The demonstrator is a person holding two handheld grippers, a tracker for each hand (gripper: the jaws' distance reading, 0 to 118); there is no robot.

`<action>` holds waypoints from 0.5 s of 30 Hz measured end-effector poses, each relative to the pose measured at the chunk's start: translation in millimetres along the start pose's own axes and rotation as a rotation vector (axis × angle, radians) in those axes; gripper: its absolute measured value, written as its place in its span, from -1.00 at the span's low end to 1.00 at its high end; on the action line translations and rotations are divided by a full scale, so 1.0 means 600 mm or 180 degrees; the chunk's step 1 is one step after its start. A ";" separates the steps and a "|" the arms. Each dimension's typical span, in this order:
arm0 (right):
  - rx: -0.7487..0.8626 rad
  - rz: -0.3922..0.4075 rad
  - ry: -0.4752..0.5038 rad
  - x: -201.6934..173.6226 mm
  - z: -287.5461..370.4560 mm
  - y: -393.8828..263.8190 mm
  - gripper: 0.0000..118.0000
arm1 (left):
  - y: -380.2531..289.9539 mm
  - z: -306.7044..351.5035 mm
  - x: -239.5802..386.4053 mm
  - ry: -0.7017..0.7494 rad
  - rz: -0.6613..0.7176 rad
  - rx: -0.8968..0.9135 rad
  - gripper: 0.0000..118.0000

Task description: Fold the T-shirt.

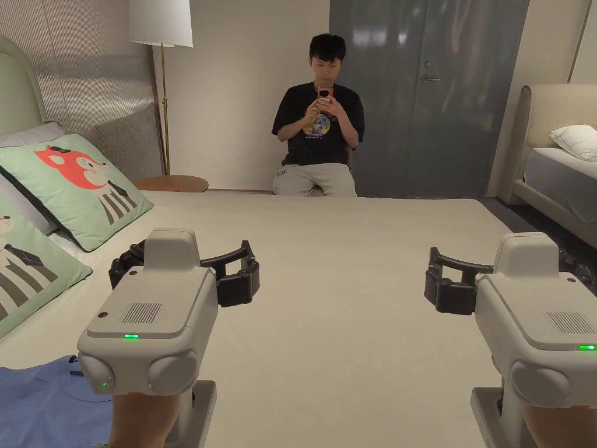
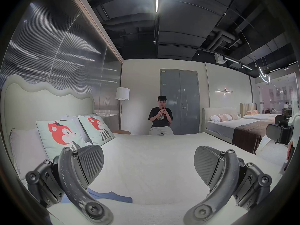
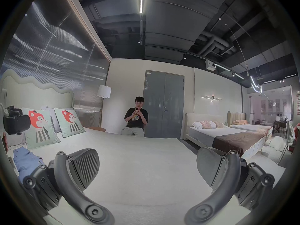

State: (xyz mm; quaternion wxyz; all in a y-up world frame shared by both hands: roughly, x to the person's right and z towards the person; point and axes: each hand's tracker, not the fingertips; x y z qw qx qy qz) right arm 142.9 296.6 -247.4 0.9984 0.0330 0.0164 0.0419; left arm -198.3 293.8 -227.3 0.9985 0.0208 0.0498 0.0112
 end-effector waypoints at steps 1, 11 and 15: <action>0.0003 -0.0001 -0.0002 0.000 0.000 0.000 1.00 | 0.000 0.000 0.000 0.0000 -0.0002 -0.0001 0.88; 0.0019 0.0005 -0.0027 0.001 -0.001 -0.002 1.00 | 0.000 0.002 -0.001 -0.0003 -0.0001 0.0006 0.88; 0.0021 -0.0010 -0.0037 0.002 0.001 -0.002 1.00 | 0.000 0.003 -0.001 0.0002 -0.0007 0.0007 0.88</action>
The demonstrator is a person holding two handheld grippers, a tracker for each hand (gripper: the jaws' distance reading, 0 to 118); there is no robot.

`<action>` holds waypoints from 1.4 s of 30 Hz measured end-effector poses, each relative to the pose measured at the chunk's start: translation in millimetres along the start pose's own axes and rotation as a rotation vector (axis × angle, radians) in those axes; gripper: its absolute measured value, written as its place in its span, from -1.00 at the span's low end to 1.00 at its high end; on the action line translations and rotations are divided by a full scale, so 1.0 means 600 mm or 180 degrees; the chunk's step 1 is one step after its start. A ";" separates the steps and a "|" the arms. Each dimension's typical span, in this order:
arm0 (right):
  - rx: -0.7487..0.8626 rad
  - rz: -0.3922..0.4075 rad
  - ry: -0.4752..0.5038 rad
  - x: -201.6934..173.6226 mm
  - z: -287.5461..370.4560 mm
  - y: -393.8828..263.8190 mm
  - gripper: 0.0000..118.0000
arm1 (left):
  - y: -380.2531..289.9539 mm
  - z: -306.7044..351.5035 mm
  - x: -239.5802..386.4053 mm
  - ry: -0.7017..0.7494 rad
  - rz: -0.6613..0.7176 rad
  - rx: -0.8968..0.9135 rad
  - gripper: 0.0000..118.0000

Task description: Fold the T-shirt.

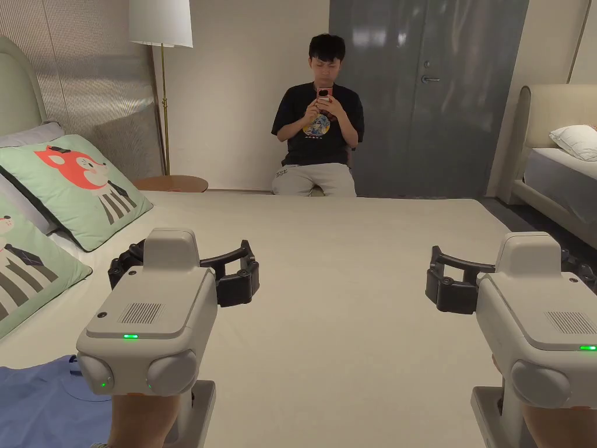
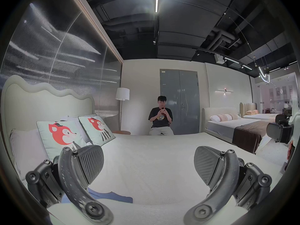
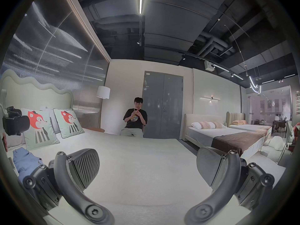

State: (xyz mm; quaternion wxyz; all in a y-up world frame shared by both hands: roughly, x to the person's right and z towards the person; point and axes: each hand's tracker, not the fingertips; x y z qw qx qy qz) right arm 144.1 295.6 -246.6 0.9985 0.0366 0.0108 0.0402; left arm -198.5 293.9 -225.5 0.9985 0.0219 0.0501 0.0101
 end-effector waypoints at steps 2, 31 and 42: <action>0.0004 0.0000 -0.0003 0.002 -0.002 -0.002 1.00 | 0.000 0.000 0.001 0.0000 -0.0002 0.0001 0.88; 0.0065 0.0072 -0.0047 -0.014 0.017 0.009 -0.99 | 0.009 0.015 0.007 -0.0001 -0.0140 -0.0001 -1.00; 0.0131 -0.0128 0.0872 -0.208 -0.031 0.024 -0.99 | 0.028 0.096 -0.196 0.0990 -0.0192 -0.0033 -1.00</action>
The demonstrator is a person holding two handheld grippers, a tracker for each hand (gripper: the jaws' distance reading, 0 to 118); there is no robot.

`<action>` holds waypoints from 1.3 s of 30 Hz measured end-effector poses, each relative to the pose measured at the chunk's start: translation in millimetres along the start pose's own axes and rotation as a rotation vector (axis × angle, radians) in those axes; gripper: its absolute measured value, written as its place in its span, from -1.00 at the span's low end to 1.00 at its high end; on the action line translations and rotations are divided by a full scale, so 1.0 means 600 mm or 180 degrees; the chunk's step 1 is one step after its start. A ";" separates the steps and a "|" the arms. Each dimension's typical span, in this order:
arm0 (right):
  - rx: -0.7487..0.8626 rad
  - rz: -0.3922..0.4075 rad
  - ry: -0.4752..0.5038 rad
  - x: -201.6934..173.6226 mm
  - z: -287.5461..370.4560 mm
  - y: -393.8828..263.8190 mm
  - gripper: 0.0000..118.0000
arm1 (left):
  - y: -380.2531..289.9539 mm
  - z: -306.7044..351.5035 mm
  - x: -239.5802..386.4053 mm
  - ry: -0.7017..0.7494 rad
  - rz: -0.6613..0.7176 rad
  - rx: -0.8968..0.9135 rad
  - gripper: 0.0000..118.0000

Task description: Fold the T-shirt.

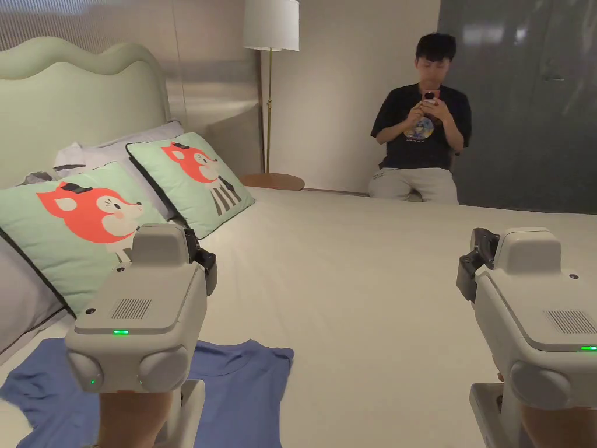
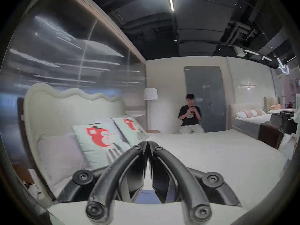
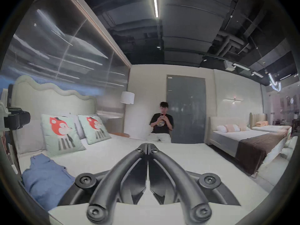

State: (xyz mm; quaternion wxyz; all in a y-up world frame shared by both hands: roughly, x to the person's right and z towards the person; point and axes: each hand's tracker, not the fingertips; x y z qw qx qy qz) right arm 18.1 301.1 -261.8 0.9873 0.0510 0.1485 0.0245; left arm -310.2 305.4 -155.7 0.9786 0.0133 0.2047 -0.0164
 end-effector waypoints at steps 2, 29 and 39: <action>-0.0009 -0.0040 0.0119 -0.032 -0.012 -0.001 -0.99 | -0.001 0.007 -0.033 0.0141 -0.0034 -0.0017 -1.00; -0.0886 0.0058 0.0401 -0.117 -0.129 -0.170 -0.99 | -0.329 -0.156 -0.104 -0.0112 0.0325 -0.3151 0.83; -0.1111 0.0009 0.0358 -0.117 -0.147 -0.207 -0.99 | -0.381 -0.165 -0.105 -0.0039 0.0209 -0.3424 0.43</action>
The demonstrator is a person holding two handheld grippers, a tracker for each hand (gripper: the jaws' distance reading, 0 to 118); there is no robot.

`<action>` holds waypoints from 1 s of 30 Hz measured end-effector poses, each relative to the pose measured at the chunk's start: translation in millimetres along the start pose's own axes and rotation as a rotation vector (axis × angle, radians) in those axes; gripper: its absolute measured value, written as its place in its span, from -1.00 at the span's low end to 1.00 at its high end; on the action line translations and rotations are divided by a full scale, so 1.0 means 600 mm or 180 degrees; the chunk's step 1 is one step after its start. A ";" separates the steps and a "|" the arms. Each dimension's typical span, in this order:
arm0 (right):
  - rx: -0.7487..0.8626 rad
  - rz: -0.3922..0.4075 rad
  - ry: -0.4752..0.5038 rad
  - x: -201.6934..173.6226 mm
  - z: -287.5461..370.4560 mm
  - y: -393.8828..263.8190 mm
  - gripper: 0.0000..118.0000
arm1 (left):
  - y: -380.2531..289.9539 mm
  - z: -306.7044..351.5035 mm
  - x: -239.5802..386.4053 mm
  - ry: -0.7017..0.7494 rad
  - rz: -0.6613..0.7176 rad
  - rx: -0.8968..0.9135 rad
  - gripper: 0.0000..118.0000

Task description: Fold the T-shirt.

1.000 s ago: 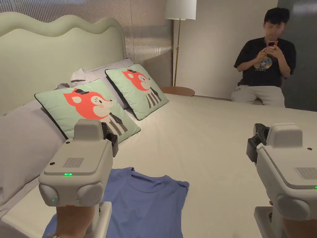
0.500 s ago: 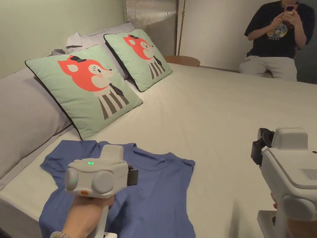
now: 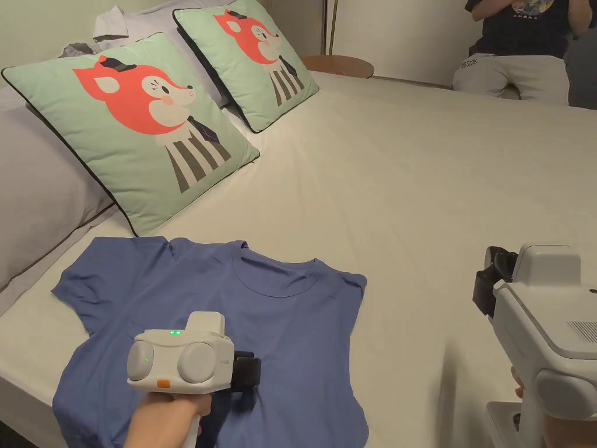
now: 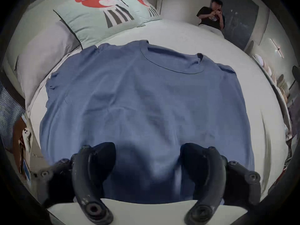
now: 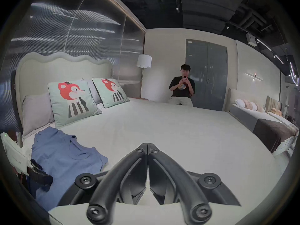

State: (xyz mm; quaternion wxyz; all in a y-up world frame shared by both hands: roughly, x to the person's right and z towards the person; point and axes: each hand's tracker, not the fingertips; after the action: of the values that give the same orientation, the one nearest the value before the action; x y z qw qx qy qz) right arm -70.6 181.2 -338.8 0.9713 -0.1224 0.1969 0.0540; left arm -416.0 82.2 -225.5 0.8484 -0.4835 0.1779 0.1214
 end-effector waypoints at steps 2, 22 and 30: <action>-0.0020 -0.0025 -0.0006 0.001 0.000 -0.001 -0.99 | -0.002 0.008 -0.001 -0.0036 -0.0022 0.0037 0.28; 0.0442 -0.0242 -0.0292 0.114 0.132 0.032 -0.99 | 0.085 0.316 0.142 -0.0810 -0.0296 0.1844 -0.99; 0.0617 -0.0312 -0.0724 0.213 0.241 0.031 -0.99 | 0.072 0.443 0.310 -0.1689 -0.0749 0.2550 -0.99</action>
State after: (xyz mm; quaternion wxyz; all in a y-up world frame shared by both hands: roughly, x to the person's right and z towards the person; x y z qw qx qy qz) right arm 97.0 243.8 -264.1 0.9960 -0.0306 0.0836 0.0008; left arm -214.7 339.8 -212.5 0.9916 -0.0885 -0.0673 0.0658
